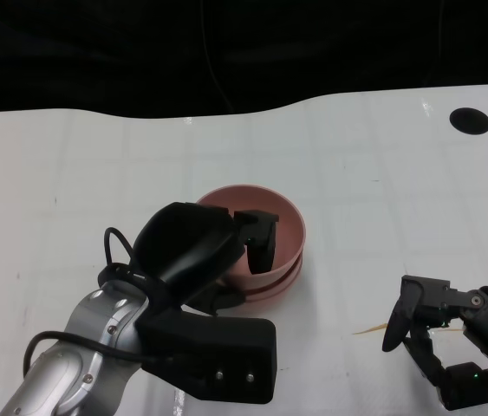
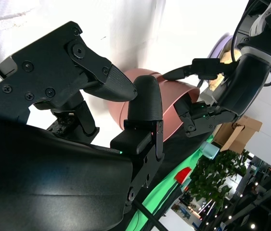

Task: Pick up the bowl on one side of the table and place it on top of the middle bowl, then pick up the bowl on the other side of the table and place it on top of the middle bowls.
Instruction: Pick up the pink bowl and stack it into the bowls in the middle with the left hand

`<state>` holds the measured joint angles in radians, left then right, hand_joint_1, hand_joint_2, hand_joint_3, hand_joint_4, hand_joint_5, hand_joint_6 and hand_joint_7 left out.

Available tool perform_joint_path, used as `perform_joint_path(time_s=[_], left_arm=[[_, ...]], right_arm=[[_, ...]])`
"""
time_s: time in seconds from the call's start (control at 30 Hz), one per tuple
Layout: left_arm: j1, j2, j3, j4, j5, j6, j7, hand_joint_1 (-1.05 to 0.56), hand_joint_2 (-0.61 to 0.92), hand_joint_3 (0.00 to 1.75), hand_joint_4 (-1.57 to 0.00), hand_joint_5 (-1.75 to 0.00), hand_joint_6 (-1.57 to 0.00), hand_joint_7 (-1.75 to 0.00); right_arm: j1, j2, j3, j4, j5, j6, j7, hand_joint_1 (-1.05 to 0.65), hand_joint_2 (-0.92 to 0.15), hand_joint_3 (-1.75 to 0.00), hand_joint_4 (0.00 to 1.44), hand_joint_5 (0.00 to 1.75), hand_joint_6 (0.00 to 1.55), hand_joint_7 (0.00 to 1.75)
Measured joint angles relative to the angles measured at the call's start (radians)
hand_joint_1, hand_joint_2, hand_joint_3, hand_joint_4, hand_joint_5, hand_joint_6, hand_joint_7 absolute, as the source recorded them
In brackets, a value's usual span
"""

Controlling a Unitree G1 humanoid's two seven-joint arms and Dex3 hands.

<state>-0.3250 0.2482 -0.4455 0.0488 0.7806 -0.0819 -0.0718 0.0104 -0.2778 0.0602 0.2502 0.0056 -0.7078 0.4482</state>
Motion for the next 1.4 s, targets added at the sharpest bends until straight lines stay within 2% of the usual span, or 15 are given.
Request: perform_joint_path(time_s=[0.2,0.23,0.27,0.33,0.4,0.47,0.5,0.53,0.57,0.6,0.63,0.7,0.8,1.03,1.4], left_arm=[[0.0,0.0,0.0,0.0,0.0,0.0,0.0,-0.07,0.79,0.43,-0.69,-1.73,-0.73,-1.44],[0.0,0.0,0.0,0.0,0.002,0.001,0.0,-0.1,0.82,0.38,-0.7,-1.58,-0.78,-1.25],[0.0,0.0,0.0,0.0,0.007,0.003,0.0,-0.14,0.87,0.29,-0.75,-1.35,-0.87,-0.97],[0.0,0.0,0.0,-0.001,0.013,0.013,0.0,-0.15,0.91,0.23,-0.78,-1.22,-0.93,-0.8],[0.0,0.003,-0.001,-0.001,0.03,0.014,0.001,-0.22,0.92,0.17,-0.88,-0.89,-1.03,-0.42],[0.0,0.009,-0.003,-0.001,0.045,0.008,0.012,-0.28,0.92,0.13,-0.93,-0.67,-1.08,-0.2],[0.0,0.01,-0.003,-0.001,0.051,0.005,0.025,-0.29,0.92,0.12,-0.95,-0.61,-1.09,-0.15],[0.0,0.01,-0.003,-0.001,0.053,0.002,0.036,-0.3,0.92,0.12,-0.96,-0.58,-1.09,-0.12],[0.0,0.01,-0.004,-0.001,0.056,0.001,0.044,-0.33,0.92,0.11,-0.97,-0.5,-1.09,-0.08],[0.0,0.01,-0.004,-0.001,0.063,0.001,0.053,-0.38,0.92,0.1,-0.99,-0.34,-1.08,-0.04],[0.0,0.009,-0.004,0.0,0.071,0.001,0.06,-0.39,0.92,0.1,-1.0,-0.28,-1.07,-0.03],[0.0,0.009,-0.004,0.0,0.077,0.001,0.072,-0.52,0.92,0.15,-0.99,-0.14,-1.04,-0.01],[0.002,0.01,-0.005,0.001,0.084,0.001,0.087,-0.68,0.92,0.21,-0.97,-0.07,-0.97,0.0],[0.015,0.01,-0.005,0.001,0.086,0.007,0.089,-0.84,0.92,0.29,-0.88,-0.01,-0.89,0.0],[0.016,0.01,-0.005,0.0,0.087,0.02,0.088,-0.83,0.92,0.29,-0.9,-0.01,-0.9,-0.01]], right_arm=[[0.0,0.0,0.0,0.0,0.0,0.0,0.0,-0.14,-0.53,-1.2,0.9,1.75,0.7,1.7],[0.0,0.0,0.0,0.0,0.0,0.0,0.0,-0.14,-0.53,-1.2,0.9,1.75,0.7,1.7],[0.0,0.0,0.0,0.0,0.0,0.0,0.0,-0.15,-0.53,-1.2,0.9,1.75,0.7,1.7],[0.0,0.0,0.0,0.0,0.0,0.0,0.0,-0.15,-0.53,-1.19,0.9,1.75,0.7,1.7],[0.0,0.0,0.0,0.0,0.0,0.0,0.0,-0.15,-0.53,-1.2,0.9,1.75,0.7,1.7],[0.0,0.0,0.0,0.001,0.0,-0.001,0.0,-0.14,-0.53,-1.2,0.91,1.75,0.7,1.7],[0.0,0.0,0.0,0.002,0.0,-0.003,0.0,-0.14,-0.53,-1.2,0.91,1.75,0.7,1.7],[0.0,0.0,0.0,0.002,0.0,-0.005,0.0,-0.14,-0.52,-1.2,0.91,1.75,0.7,1.7],[0.0,0.0,0.0,0.002,0.0,-0.008,0.0,-0.15,-0.52,-1.2,0.91,1.75,0.7,1.7],[0.0,0.0,0.0,0.003,0.0,-0.009,0.0,-0.15,-0.52,-1.2,0.91,1.75,0.7,1.7],[0.0,0.0,0.0,0.004,0.001,-0.009,0.0,-0.15,-0.52,-1.2,0.91,1.75,0.7,1.7],[0.0,0.0,0.0,0.01,0.001,-0.009,0.0,-0.14,-0.52,-1.21,0.91,1.75,0.7,1.69],[0.0,0.0,0.0,0.015,0.001,-0.01,0.0,-0.14,-0.52,-1.21,0.9,1.75,0.7,1.69],[-0.001,0.0,0.0,0.015,0.001,-0.01,0.0,-0.15,-0.53,-1.19,0.89,1.75,0.7,1.69],[-0.001,0.0,0.0,0.015,0.003,-0.01,0.001,-0.15,-0.54,-1.18,0.9,1.75,0.71,1.69]])
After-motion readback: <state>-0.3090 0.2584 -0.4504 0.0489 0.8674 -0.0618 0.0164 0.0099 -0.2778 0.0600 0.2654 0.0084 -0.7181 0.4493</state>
